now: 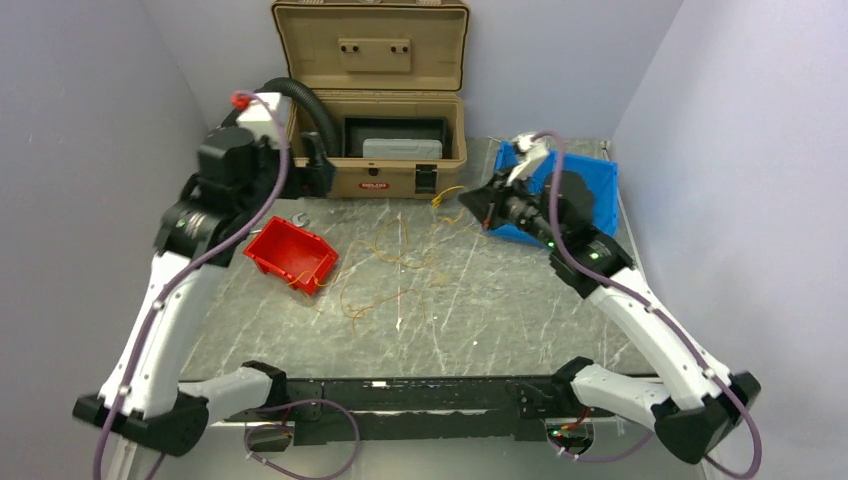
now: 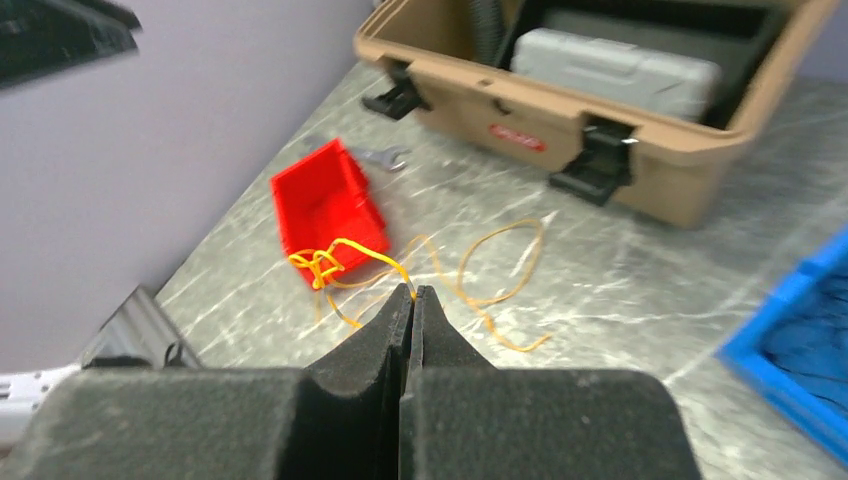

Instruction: Untangle the cables

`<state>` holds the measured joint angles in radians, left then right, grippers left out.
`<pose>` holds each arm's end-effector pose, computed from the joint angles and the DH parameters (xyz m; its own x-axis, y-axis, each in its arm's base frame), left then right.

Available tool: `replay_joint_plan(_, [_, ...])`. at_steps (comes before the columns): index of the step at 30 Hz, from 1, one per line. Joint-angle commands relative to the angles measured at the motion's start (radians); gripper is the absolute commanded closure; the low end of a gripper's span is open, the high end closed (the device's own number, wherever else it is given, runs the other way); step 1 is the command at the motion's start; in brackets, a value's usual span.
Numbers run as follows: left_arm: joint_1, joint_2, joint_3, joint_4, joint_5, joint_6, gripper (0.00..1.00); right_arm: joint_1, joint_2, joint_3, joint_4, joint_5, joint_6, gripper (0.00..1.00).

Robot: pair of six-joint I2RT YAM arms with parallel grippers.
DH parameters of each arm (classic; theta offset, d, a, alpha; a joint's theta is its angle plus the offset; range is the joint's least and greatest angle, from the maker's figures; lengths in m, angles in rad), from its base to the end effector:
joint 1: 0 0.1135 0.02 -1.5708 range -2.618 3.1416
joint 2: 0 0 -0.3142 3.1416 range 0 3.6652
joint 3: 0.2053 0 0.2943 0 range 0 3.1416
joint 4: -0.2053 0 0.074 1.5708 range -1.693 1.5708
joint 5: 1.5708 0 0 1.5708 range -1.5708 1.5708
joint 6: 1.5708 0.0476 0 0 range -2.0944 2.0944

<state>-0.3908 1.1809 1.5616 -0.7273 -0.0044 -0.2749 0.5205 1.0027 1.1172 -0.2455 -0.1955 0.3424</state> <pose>0.2406 -0.0989 0.5256 -0.4047 -0.1269 -0.9056 0.2777 0.9265 -0.2539 0.2123 0.1323 0.4551 -0.3266 0.1924 -0.9254 -0.5789 0.7332 0.3568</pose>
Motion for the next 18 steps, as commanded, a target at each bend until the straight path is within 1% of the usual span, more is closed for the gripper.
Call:
replay_joint_plan(1, [0.098,-0.103,-0.044,-0.103,-0.171,0.002,0.01,0.14,0.106,0.058,0.137,0.004,0.017,1.0])
replay_joint_plan(3, [0.131,-0.151,-0.085,-0.116,-0.26,-0.012,0.01,0.189,0.177,0.081,0.187,0.02,0.023,1.0])
replay_joint_plan(6, [0.162,-0.238,-0.173,-0.098,-0.349,-0.037,0.01,0.25,0.292,0.133,0.262,0.027,0.034,1.0])
replay_joint_plan(8, [0.175,-0.299,-0.239,-0.075,-0.401,-0.041,0.01,0.284,0.38,0.192,0.294,0.03,0.039,1.0])
replay_joint_plan(11, [0.178,-0.361,-0.292,-0.061,-0.47,-0.031,0.01,0.33,0.518,0.312,0.297,0.048,0.035,1.0])
replay_joint_plan(14, [0.178,-0.413,-0.337,-0.051,-0.504,-0.027,0.01,0.36,0.647,0.436,0.303,0.058,0.034,1.0])
replay_joint_plan(18, [0.177,-0.485,-0.403,-0.02,-0.505,-0.03,0.01,0.388,0.772,0.559,0.314,0.072,0.044,1.0])
